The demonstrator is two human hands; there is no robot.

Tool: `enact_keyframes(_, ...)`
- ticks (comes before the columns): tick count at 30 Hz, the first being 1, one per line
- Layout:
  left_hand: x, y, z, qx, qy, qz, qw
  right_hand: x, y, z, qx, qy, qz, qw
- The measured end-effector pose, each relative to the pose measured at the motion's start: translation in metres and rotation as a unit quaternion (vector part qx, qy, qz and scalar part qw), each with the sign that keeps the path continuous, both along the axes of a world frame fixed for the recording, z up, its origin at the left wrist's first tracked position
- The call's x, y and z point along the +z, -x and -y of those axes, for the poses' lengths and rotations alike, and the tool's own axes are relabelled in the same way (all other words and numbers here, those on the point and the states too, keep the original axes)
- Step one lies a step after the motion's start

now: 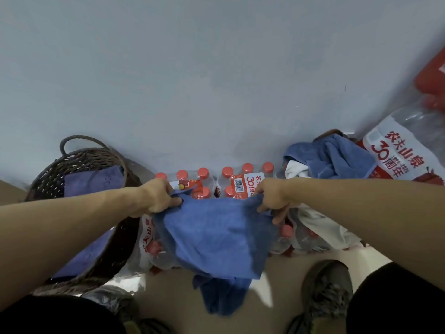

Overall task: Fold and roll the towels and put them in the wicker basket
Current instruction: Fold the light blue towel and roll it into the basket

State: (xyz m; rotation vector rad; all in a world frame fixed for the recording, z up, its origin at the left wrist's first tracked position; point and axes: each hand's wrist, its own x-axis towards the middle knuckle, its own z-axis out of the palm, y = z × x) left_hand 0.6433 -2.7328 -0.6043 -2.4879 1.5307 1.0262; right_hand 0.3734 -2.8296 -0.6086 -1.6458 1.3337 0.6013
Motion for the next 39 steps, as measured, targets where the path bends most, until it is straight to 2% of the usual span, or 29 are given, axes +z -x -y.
enact_keyframes(9, -0.023, -0.019, 0.041, 0.037, 0.089, -0.003, 0.995, 0.001, 0.004, 0.047, -0.131, 0.197, 0.030, 0.971)
enact_keyframes(12, -0.034, -0.024, 0.043, 0.072, 0.115, -0.016, 0.991, -0.006, 0.003, 0.059, -0.167, 0.225, 0.045, 0.959)
enact_keyframes(16, -0.046, -0.034, 0.036, 0.074, 0.128, 0.012, 0.989, -0.018, -0.003, 0.071, -0.199, 0.249, 0.044, 0.947)
enact_keyframes(20, -0.057, -0.040, 0.034, 0.071, 0.125, 0.026, 0.989, -0.020, -0.009, 0.080, -0.201, 0.274, 0.042, 0.939)
enact_keyframes(27, -0.063, -0.033, 0.043, 0.053, 0.059, 0.094, 0.992, -0.042, -0.016, 0.087, -0.145, 0.314, -0.055, 0.937)
enact_keyframes(30, -0.054, -0.024, 0.039, -0.019, 0.091, 0.119, 0.989, -0.047, -0.013, 0.073, -0.121, 0.348, -0.058, 0.928)
enact_keyframes(34, -0.029, -0.013, 0.035, -0.194, 0.173, 0.221, 0.940, -0.039, -0.014, 0.055, -0.160, 0.362, -0.016, 0.918)
enact_keyframes(36, -0.017, 0.001, 0.025, -0.284, 0.164, 0.223, 0.918, -0.032, -0.012, 0.043, -0.128, 0.369, 0.005, 0.920)
enact_keyframes(39, -0.007, 0.032, -0.004, -0.391, 0.109, 0.180, 0.896, -0.022, -0.006, 0.014, -0.019, 0.350, 0.057, 0.935)
